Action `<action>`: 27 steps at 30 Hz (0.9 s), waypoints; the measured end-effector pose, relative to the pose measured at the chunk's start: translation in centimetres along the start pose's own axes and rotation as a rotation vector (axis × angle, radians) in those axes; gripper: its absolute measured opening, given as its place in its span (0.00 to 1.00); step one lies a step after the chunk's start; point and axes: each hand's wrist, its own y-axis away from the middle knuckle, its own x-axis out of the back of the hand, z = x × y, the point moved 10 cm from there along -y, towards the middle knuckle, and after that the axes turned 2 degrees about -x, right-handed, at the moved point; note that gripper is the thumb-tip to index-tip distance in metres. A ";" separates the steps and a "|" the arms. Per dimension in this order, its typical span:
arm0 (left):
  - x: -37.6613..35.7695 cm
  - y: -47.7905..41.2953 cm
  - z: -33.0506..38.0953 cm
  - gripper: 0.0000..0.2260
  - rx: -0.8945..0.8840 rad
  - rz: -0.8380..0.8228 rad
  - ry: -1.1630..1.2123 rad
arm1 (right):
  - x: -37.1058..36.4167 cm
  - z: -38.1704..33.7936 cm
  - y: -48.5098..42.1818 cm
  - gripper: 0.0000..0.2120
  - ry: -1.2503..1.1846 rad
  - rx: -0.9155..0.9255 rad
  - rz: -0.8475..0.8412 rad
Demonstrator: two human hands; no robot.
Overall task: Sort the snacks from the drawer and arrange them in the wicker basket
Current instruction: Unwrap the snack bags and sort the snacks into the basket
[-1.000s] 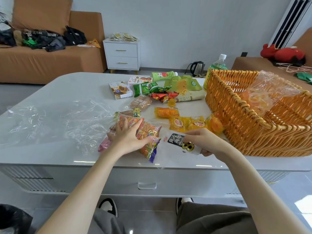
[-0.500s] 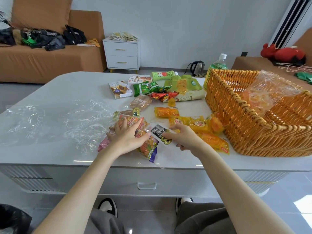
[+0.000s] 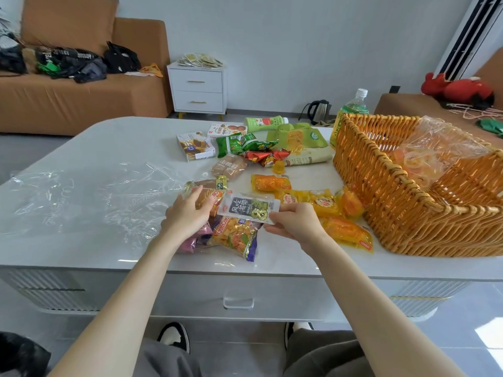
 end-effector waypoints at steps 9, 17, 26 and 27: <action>1.2 -0.4 -0.6 0.21 0.008 0.064 0.142 | -0.6 0.6 -0.1 0.06 -0.297 -0.140 -0.044; 1.0 -0.8 -0.9 0.19 0.010 0.065 0.267 | -2.3 -0.6 0.1 0.09 -0.123 -0.056 -0.126; 1.5 -0.5 -0.8 0.19 0.000 0.041 0.392 | -3.8 -1.1 -0.5 0.07 -0.101 0.021 -0.120; 1.6 -0.5 -0.8 0.19 -0.002 0.040 0.393 | -4.1 -1.0 -0.3 0.08 -0.097 -0.004 -0.157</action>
